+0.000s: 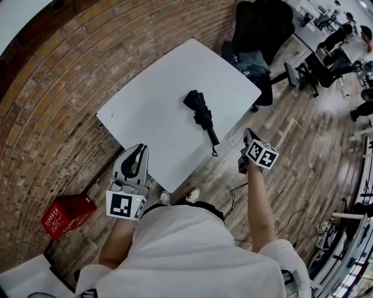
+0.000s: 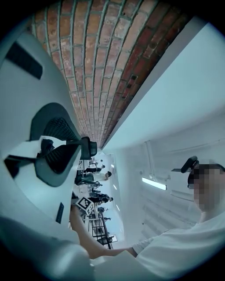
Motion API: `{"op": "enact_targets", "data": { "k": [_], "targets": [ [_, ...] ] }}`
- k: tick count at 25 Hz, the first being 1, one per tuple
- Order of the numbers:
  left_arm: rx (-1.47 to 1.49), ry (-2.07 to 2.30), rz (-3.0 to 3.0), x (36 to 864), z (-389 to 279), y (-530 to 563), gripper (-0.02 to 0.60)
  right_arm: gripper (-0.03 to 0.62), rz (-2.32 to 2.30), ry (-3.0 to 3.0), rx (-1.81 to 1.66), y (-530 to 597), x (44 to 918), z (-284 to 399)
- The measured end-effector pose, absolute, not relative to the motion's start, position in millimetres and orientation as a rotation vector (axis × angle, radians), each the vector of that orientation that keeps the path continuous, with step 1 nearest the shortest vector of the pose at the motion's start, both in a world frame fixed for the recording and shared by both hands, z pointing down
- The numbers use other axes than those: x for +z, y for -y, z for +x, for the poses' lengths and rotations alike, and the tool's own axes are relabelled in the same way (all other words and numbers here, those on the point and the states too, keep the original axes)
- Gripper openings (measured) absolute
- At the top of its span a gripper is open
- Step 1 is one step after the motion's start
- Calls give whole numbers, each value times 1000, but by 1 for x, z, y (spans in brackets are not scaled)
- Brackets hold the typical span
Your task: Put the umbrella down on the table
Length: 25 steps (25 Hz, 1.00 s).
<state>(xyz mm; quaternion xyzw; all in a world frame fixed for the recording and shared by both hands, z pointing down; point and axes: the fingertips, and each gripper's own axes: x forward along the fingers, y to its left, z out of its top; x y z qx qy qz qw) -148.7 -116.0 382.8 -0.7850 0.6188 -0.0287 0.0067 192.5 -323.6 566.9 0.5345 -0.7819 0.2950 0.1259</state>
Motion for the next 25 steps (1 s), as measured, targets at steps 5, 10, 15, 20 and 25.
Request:
{"op": "enact_targets", "data": {
  "k": [5,10,15,20,25],
  "targets": [
    [-67,-1938,-2413,370,-169,116,46,18,1694,2406,659,313,471,218],
    [-35,-1937,-2390,360,-180,119,46,18,1752,2478,323,296,386,225],
    [4,-1922,-2387,352,-183,125,46,19,1793,2544,90,262,319,226],
    [30,-1905,-2391,346,-178,130,46,19,1808,2631,-102,218,261,226],
    [41,-1900,-2394,341,-172,133,46,19,1842,2599,-273,170,225,246]
  ]
}}
